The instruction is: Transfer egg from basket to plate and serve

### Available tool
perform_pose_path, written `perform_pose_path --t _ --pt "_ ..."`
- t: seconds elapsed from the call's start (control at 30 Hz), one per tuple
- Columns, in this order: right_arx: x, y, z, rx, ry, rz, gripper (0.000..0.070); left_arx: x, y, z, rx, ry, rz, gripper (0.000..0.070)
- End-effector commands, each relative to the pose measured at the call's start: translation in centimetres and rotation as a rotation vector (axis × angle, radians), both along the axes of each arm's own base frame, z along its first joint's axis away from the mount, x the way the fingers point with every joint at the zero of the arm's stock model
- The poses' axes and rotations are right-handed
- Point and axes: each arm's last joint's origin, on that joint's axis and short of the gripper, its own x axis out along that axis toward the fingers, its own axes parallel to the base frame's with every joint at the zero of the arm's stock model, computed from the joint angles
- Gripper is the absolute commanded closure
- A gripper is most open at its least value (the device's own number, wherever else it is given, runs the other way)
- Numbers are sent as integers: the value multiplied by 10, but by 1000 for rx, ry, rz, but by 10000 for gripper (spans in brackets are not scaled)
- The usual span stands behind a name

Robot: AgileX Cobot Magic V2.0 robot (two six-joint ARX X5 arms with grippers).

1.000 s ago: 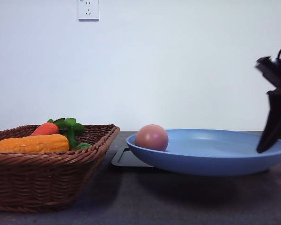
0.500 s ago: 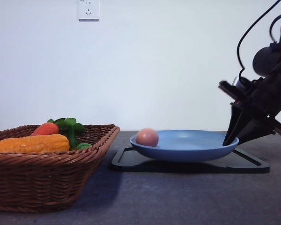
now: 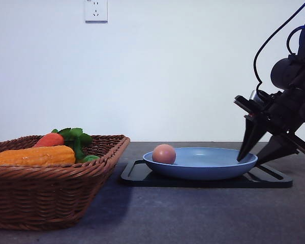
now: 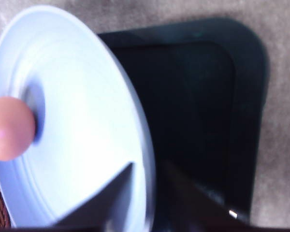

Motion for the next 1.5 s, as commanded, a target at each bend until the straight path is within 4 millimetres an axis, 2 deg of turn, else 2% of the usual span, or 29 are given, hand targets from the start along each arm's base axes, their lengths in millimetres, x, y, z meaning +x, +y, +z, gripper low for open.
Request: perform_pose_path --t 0.0,0.23,0.43,0.5,0.57,0.7,0.8,0.83,1.0,1.17,1.3,1.47 --pt "7 0 -1 -3 -28 15 463 0 -1 7 -23 -7 -1 274" --pt "13 -16 12 2 -65 -23 463 3 -5 5 -10 2 -1 274" --pt "18 -45 46 6 -124 -73 464 7 -11 3 9 15 -1 292" --pt "16 -54 60 23 -147 -77 467 9 -15 1 21 22 0 321" --pt "9 -59 74 38 -172 -76 506 13 -19 -1 42 26 4 366" --pt "-9 -58 97 29 -180 -57 610 26 -30 -8 127 18 51 526" --pt "-25 -48 111 14 -191 -12 662 39 -39 -16 201 32 92 681" --pt "-31 -41 114 -2 -202 10 679 44 -41 -19 221 42 111 699" --pt "-66 -9 122 -127 -245 75 700 75 -39 -34 294 117 242 700" --pt "-109 19 116 -274 -372 114 700 98 -19 -52 282 201 401 700" --pt "-140 35 103 -381 -545 102 700 99 0 -75 204 239 461 700" --pt "-173 44 80 -435 -716 55 700 81 17 -111 92 209 513 700"
